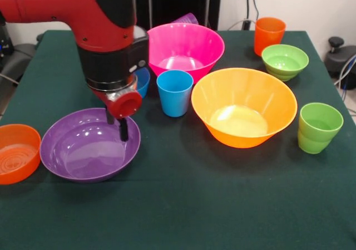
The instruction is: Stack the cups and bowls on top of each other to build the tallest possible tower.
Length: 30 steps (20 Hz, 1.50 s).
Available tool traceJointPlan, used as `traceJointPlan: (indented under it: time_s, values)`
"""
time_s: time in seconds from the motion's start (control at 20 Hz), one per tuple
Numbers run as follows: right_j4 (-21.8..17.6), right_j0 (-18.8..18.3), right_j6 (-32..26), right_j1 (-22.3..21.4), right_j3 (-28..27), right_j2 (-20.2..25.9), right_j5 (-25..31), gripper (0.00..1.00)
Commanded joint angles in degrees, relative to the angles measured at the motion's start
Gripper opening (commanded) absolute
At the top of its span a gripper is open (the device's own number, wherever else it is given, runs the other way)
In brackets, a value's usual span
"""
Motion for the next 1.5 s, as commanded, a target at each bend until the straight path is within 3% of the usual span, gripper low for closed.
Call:
traceJointPlan:
  time_s: [0.05,0.5,0.8,1.5]
  values:
    - [-0.3,-0.4,-11.4,-0.9,3.9,0.9,5.3,1.00]
    - [-0.5,-0.3,-11.1,-2.0,4.9,0.7,5.6,1.00]
    - [-2.3,0.1,-10.5,0.7,4.3,-1.4,4.8,1.00]
    - [-1.7,-4.5,-9.0,-1.3,9.1,-1.7,4.3,1.00]
